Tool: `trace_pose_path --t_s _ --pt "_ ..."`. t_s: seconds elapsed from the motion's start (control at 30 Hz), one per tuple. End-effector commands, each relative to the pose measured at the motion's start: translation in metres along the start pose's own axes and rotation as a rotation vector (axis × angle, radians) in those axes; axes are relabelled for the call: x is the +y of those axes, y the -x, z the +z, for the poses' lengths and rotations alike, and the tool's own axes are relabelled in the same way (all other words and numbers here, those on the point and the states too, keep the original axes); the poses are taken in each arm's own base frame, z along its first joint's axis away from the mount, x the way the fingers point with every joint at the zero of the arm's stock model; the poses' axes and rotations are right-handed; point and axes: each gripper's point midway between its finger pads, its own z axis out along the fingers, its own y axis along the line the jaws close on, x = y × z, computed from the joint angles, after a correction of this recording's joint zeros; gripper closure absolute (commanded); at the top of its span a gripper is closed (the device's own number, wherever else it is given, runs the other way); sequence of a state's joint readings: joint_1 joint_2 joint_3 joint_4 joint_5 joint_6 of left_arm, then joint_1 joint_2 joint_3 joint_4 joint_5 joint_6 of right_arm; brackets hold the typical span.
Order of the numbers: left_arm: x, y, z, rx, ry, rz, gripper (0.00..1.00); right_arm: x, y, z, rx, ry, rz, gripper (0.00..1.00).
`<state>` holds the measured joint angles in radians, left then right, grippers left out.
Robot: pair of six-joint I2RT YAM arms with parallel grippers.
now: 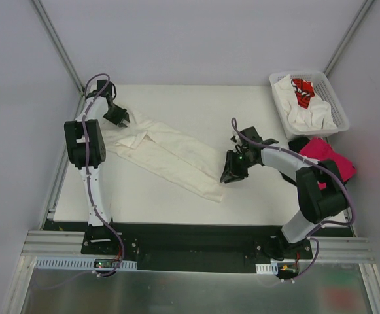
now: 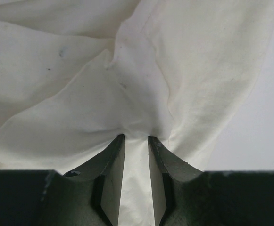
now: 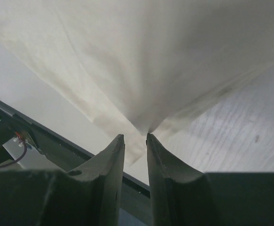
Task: Fold and stack the t-shirts
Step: Rotate the tshirt 90 degrees
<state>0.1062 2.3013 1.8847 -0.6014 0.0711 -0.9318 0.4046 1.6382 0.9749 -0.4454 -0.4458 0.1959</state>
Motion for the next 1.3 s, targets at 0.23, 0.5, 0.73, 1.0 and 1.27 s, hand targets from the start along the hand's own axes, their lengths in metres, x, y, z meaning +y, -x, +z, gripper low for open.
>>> trace_pose_path --t_s 0.23,0.5,0.73,1.0,1.27 --pt "-0.038 -0.005 0.034 0.095 -0.091 0.109 0.73 0.032 0.030 -0.016 -0.117 -0.054 -0.118 0.70" --pt "-0.028 -0.023 0.026 0.081 -0.041 0.176 0.72 0.034 0.118 0.002 -0.153 -0.079 -0.162 0.70" --pt "-0.026 -0.025 0.026 0.081 -0.035 0.185 0.71 0.001 0.147 0.014 -0.118 -0.103 -0.102 0.70" --pt "-0.034 -0.021 0.024 0.071 -0.060 0.227 0.71 -0.008 0.125 0.015 -0.093 -0.082 -0.067 0.70" --pt "-0.049 -0.019 0.014 0.053 -0.092 0.278 0.71 -0.015 0.079 0.003 -0.067 -0.076 -0.054 0.70"
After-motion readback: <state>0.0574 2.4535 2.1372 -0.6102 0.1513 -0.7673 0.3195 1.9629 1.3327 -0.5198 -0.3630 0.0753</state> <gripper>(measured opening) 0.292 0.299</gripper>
